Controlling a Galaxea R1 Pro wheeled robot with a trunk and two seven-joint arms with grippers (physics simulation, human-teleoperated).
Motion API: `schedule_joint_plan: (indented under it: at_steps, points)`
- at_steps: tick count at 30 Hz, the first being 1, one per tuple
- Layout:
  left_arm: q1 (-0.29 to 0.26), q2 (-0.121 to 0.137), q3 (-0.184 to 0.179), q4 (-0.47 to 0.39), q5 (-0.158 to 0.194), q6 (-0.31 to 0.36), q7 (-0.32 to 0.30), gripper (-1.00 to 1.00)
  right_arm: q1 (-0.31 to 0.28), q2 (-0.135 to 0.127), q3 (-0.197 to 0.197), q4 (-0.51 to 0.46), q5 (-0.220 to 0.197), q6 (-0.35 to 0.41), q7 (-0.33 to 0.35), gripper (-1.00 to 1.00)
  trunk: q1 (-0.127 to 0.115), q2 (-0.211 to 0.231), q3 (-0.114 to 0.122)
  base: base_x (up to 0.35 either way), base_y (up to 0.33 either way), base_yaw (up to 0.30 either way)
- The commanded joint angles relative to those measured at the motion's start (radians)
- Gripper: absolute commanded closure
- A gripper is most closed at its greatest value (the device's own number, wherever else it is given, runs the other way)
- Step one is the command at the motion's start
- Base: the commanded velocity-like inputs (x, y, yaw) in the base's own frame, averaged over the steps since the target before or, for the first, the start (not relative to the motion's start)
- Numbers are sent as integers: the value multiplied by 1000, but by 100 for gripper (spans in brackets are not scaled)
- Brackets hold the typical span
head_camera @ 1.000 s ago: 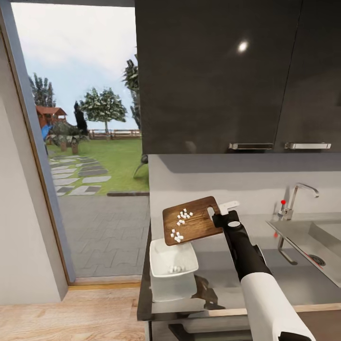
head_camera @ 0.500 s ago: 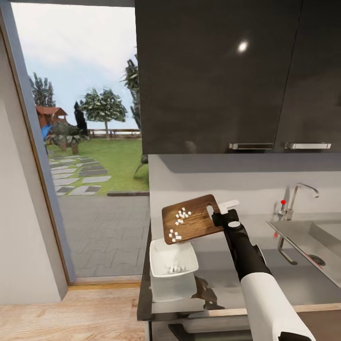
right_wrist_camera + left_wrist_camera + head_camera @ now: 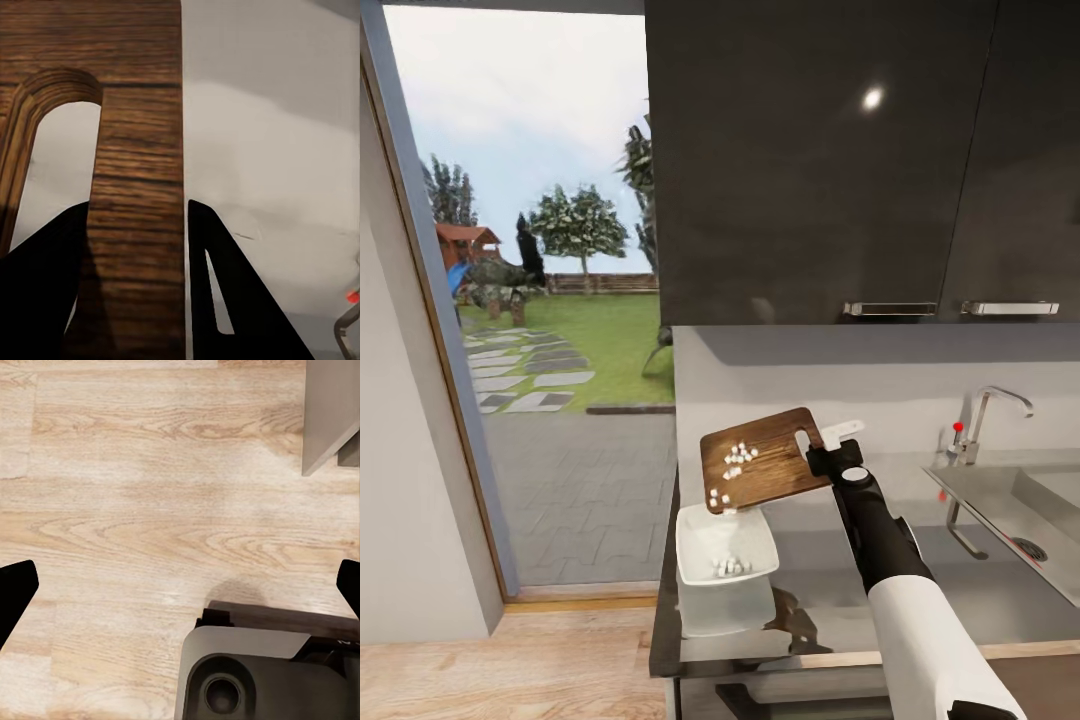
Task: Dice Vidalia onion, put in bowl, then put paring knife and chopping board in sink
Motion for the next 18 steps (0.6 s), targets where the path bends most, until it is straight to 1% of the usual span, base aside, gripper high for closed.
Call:
schedule_joint_plan:
  at_steps: [1, 18]
  points:
    - [-1, 0, -9, 4, 8, -6, 0, -100, 0, 1, -4, -2, 11, 0, 10, 100, 0, -1, 0, 0, 0, 0]
    - [-1, 0, -8, 4, 8, -6, 0, -100, 0, -3, -4, -2, 12, -31, 10, 100, 0, -1, 0, 0, 0, 0]
